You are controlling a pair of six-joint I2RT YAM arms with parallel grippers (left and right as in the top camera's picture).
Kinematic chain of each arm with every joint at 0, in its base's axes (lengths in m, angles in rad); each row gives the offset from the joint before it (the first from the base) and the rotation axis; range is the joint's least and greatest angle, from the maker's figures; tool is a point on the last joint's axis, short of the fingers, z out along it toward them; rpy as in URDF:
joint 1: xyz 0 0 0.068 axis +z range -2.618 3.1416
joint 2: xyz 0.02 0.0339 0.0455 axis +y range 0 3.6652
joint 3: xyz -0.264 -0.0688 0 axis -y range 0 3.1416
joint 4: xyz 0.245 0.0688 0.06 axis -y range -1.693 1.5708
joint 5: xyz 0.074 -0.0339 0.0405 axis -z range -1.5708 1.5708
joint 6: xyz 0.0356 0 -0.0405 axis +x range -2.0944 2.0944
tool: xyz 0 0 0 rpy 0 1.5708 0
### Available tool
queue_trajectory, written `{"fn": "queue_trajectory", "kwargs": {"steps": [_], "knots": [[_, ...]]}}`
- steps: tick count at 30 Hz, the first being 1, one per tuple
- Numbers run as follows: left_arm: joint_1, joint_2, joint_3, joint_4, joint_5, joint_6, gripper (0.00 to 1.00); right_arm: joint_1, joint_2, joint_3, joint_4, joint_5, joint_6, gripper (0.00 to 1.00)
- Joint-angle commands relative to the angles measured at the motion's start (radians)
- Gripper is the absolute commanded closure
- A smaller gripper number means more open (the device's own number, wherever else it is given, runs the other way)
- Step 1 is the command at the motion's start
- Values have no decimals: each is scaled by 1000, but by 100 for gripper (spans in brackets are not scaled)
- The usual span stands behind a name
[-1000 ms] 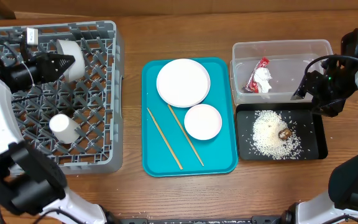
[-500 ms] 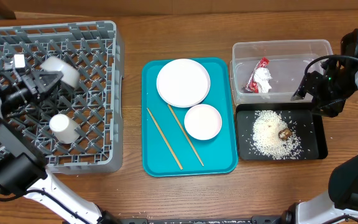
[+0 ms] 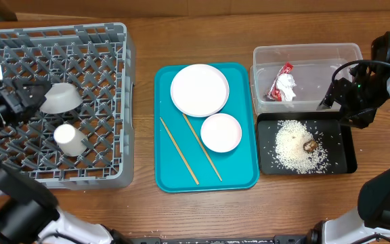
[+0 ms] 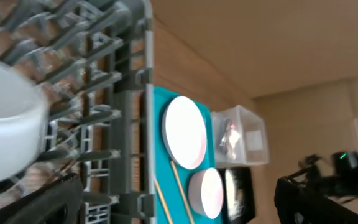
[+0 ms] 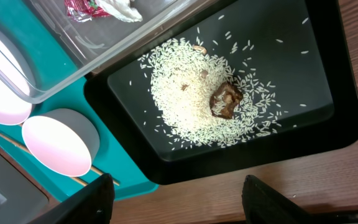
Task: Sort waste into correct bins and load items into the dishwasher
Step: 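Place the white saucer into the dish rack and release, then grasp the pink bowl on the teal tray with the left gripper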
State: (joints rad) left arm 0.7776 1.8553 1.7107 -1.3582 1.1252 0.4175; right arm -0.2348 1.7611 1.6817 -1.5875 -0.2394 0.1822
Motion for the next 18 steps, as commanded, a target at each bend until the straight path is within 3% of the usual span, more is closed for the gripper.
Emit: {"fn": "queue_trajectory", "kwargs": {"steps": [1,3,6,10,11,13,14,18], "knots": [[-145,-141,8,3,-105,-40,0,0,-20,6,-1,-8,-7,32],[-275,-190,8,23,-202,-76,0,-2,-20,6,-11,5,-7,30],[-540,-214,8,62,-466,-157,0,-2,-20,6,-33,169,90,25],[-867,-178,8,112,-749,-230,0,-3,-20,6,-30,275,171,16],[-958,-159,8,133,-803,-247,0,-3,-20,6,-24,264,171,9],[-1089,-122,8,167,-859,-270,0,-2,-20,6,-19,243,171,0],[-1183,-80,8,196,-875,-269,1,-2,-20,6,-19,238,170,0],[-1353,45,8,239,-874,-269,2,-2,-20,6,-19,238,170,0]]}}
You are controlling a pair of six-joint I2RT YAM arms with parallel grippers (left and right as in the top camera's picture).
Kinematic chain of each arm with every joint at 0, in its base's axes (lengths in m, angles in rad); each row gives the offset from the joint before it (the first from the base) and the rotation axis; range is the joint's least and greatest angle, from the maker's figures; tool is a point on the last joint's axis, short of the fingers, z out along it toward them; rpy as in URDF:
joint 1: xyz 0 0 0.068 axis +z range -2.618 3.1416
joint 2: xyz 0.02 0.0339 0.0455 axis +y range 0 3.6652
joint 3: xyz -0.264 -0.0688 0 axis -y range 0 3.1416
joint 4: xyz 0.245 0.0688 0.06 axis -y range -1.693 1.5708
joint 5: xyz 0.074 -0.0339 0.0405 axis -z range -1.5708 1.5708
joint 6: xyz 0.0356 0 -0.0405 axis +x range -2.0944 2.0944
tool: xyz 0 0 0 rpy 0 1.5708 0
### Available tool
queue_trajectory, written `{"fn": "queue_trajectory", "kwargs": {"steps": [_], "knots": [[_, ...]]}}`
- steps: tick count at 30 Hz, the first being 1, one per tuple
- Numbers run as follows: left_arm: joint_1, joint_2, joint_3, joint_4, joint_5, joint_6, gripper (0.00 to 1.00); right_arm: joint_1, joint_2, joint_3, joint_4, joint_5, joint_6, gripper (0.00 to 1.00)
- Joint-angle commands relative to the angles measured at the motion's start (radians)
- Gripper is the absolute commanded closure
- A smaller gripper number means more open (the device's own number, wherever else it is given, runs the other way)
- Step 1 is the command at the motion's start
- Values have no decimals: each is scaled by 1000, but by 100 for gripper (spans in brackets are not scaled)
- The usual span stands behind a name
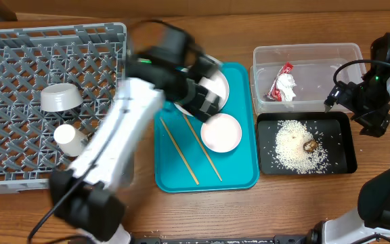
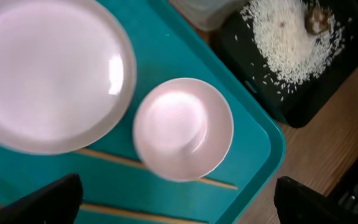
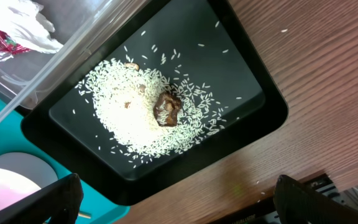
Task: Sort waste into correct bins and load items into the dishwasher
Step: 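Grasp the pink bowl on the teal tray with the left gripper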
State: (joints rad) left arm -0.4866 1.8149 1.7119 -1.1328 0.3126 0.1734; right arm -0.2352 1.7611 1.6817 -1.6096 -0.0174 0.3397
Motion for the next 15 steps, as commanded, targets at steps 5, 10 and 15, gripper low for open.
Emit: {"fn": "queue_trajectory", "kwargs": {"steps": [5,10,15], "knots": [[-221,241,6,19,-72,-32,18,-2,-20,6,6,16,13,0],[-256,341,6,11,-117,-60,42,-2,-20,6,5,16,13,0],[-257,356,6,5,-117,-72,54,-2,-20,6,2,16,13,0]]}}
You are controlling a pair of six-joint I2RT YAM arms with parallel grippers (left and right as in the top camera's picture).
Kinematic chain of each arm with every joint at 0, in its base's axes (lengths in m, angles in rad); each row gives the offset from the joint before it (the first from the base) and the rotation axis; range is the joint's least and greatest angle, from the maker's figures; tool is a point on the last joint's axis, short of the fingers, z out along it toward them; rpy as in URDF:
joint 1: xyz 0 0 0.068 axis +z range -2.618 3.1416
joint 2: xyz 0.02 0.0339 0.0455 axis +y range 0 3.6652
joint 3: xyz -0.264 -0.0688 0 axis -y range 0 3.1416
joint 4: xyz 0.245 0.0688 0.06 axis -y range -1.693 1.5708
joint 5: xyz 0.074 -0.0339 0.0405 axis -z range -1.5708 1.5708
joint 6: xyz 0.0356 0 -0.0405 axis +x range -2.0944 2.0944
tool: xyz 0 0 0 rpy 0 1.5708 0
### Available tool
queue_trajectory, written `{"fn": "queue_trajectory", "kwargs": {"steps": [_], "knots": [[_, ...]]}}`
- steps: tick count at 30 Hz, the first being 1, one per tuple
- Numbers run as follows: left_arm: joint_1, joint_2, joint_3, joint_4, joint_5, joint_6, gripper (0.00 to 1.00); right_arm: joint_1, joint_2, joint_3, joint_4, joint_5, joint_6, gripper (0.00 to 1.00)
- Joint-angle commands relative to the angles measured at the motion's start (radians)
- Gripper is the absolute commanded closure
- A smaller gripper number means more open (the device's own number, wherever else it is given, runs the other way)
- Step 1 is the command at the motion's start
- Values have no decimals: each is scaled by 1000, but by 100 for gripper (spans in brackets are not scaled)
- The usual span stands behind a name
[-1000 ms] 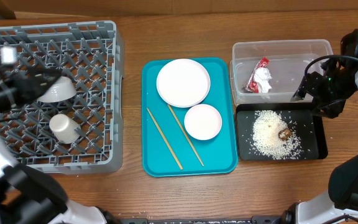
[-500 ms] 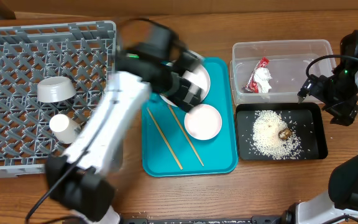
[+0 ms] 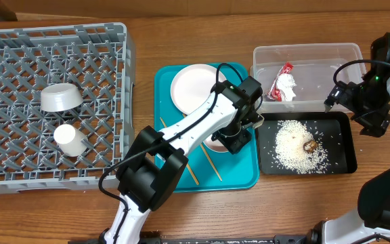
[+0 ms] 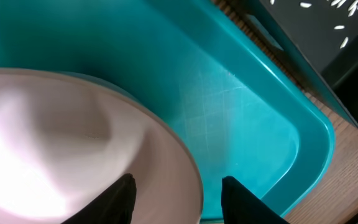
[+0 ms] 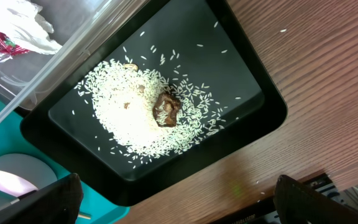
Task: Sort waste into correct bins and load items into the dishwasher
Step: 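Grasp the pink bowl on the teal tray with the left gripper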
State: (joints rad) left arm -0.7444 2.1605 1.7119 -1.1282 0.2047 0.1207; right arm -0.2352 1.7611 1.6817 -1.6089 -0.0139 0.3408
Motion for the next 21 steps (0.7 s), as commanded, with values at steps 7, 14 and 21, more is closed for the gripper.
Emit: {"fn": "queue_trajectory", "kwargs": {"steps": [7,14,21], "knots": [[-3,11,-22,-4,-23,-102,68,-2,-20,6,-2,12,11,0],[-2,10,-5,-13,-26,-133,96,-2,-20,6,-5,12,11,0],[56,-143,181,-87,-29,-188,96,-2,-20,6,-5,13,11,0]]}}
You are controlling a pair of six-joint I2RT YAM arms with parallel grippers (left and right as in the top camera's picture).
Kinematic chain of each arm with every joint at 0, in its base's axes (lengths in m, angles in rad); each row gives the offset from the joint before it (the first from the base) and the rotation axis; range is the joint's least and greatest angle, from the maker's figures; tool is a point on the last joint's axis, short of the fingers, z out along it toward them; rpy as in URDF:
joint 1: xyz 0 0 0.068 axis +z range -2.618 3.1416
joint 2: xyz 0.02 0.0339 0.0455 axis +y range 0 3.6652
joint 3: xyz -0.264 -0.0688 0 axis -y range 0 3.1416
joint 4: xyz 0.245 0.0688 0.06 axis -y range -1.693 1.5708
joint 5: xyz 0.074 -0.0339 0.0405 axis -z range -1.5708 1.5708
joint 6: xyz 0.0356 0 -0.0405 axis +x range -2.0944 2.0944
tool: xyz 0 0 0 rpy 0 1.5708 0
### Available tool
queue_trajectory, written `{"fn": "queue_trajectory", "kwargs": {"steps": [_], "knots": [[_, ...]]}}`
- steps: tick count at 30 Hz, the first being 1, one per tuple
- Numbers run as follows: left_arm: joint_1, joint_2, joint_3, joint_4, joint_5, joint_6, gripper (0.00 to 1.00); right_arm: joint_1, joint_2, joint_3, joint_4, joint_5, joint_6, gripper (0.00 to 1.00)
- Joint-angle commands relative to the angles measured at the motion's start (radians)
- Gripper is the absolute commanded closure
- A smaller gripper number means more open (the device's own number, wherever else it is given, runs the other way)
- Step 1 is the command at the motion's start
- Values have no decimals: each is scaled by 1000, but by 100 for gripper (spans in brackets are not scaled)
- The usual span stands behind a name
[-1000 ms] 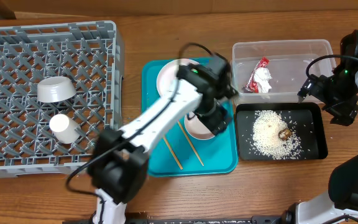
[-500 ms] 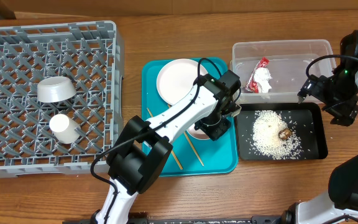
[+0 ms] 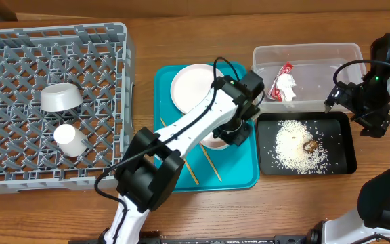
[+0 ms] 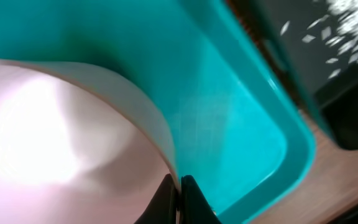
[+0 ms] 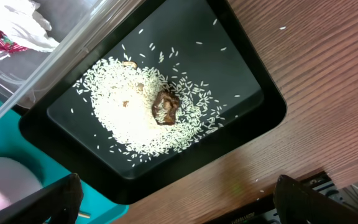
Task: Sort waste into correct bins and load items into the dishwasher
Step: 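Grasp the pink bowl on the teal tray with the left gripper, then place the pink bowl into the dish rack and release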
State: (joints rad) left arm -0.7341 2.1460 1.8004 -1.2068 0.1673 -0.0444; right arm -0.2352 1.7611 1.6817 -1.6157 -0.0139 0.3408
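Note:
On the teal tray (image 3: 175, 181) my left gripper (image 3: 233, 133) is shut on the rim of the small white bowl (image 3: 212, 142). In the left wrist view the gripper (image 4: 178, 198) pinches the bowl's (image 4: 55, 143) wall between both fingers. The large white plate (image 3: 191, 88) and two chopsticks (image 3: 179, 160) also lie on the tray. My right gripper (image 3: 357, 108) hangs open by the right end of the black tray (image 3: 344, 159); that tray holds rice (image 5: 142, 118) and a brown scrap (image 5: 166, 107).
The grey dish rack (image 3: 53, 41) on the left holds an upturned bowl (image 3: 61, 98) and a cup (image 3: 70, 139). A clear bin (image 3: 317, 57) behind the black tray contains a red-and-white wrapper (image 3: 283, 85). My left arm spans the tray diagonally.
My left gripper's fingers stood apart on either side of the small bowl's rim and are now shut on it. The right arm has not moved.
My left gripper was over the dish rack beside the upturned bowl. Then it was open above the plates on the teal tray, then low at the small bowl, and now grips its rim. My right gripper shifted slightly rightward early and stayed open.

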Motion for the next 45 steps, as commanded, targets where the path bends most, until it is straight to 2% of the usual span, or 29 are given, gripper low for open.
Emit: {"fn": "queue_trajectory", "kwargs": {"steps": [1,4,6,11,14,16,24,34,35,36,39,41,43,45], "knots": [[69,-164,108,-10,10,-23,96,-2,-20,6,2,13,11,0],[204,-280,127,-12,36,10,96,-2,-20,6,5,13,11,0],[327,-330,127,-8,106,56,96,-2,-20,6,5,13,11,0],[693,-331,127,1,498,221,96,-2,-20,6,5,13,11,0],[893,-293,126,11,687,282,96,-2,-20,6,5,13,11,0],[978,-264,126,24,785,326,96,-2,-20,6,5,13,11,0],[1174,-56,126,82,1077,362,96,-2,-20,6,9,13,3,0],[1286,105,126,67,1062,363,95,-2,-20,6,10,13,0,0],[1312,105,126,56,1054,363,89,-2,-20,6,11,13,0,0],[1342,103,127,35,1056,363,74,-2,-20,6,13,13,0,0],[1400,100,127,-32,1056,364,47,-2,-20,6,14,13,0,0],[1435,84,127,-93,1056,414,33,-2,-20,6,13,13,0,0],[1456,49,127,-122,1052,445,13,-2,-20,6,12,13,0,0],[1467,-2,127,-127,1024,449,9,-2,-20,6,9,13,0,0]]}}
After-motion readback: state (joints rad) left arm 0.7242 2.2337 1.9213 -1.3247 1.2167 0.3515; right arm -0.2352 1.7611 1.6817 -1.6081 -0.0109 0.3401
